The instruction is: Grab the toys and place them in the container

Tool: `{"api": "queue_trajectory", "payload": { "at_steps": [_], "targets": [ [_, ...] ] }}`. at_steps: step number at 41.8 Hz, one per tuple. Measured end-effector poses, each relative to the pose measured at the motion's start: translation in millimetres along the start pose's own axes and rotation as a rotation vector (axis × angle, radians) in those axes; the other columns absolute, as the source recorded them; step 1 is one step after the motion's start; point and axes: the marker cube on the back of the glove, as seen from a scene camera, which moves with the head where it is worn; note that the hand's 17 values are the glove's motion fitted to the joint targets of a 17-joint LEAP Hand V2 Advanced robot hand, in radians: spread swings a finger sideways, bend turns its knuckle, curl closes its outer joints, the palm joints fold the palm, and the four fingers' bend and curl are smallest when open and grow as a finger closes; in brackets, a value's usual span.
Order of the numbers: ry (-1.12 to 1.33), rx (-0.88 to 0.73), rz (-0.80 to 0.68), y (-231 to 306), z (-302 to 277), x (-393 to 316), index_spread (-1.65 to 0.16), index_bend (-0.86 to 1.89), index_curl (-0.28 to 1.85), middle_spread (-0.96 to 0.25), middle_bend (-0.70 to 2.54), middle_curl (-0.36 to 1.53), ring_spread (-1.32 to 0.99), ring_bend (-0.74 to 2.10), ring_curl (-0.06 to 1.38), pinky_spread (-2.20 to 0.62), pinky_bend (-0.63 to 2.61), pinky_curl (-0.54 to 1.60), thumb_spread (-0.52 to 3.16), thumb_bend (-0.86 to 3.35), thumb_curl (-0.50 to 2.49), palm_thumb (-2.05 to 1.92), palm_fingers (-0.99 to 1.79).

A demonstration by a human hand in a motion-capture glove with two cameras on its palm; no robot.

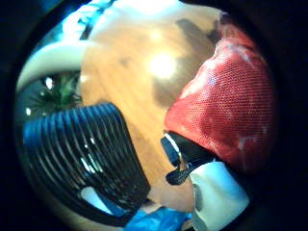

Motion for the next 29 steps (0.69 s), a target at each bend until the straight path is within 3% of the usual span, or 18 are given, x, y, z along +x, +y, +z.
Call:
{"api": "queue_trajectory", "payload": {
  "at_steps": [6, 9, 14, 16, 22, 29],
  "targets": [
    [-0.126, 0.027, 0.046, -1, -8, 14, -0.3, 0.23, 0.2, 0.09, 0.08, 0.13, -0.05, 0.97, 0.46, -0.17, 1.29, 0.31, 1.36, 0.25, 0.44, 0.64, 0.36],
    [-0.14, 0.05, 0.065, -1, -9, 17, -0.3, 0.26, 0.22, 0.09, 0.13, 0.13, -0.11, 1.04, 0.48, -0.22, 1.24, 0.31, 1.36, 0.3, 0.48, 0.74, 0.44],
    [-0.1, 0.102, 0.086, 1, -6, 25, -0.29, 0.24, 0.24, 0.06, 0.23, 0.17, -0.2, 1.08, 0.5, -0.3, 1.18, 0.31, 1.29, 0.32, 0.54, 0.83, 0.58],
    [-0.092, 0.122, 0.095, 2, -6, 26, -0.29, 0.26, 0.26, 0.0, 0.35, 0.21, -0.26, 1.1, 0.51, -0.34, 1.16, 0.31, 1.2, 0.31, 0.56, 0.85, 0.81],
    [0.006, 0.161, 0.101, 8, -7, 31, -0.28, 0.33, 0.3, -0.11, 0.49, 0.27, -0.32, 1.11, 0.51, -0.38, 1.05, 0.3, 1.03, 0.28, 0.62, 0.86, 1.08],
    [0.02, 0.147, 0.154, 19, -20, 31, -0.26, 0.44, 0.38, -0.21, 0.58, 0.33, -0.36, 1.09, 0.53, -0.42, 0.98, 0.33, 0.81, 0.23, 0.7, 0.86, 1.14]
  ]
}}
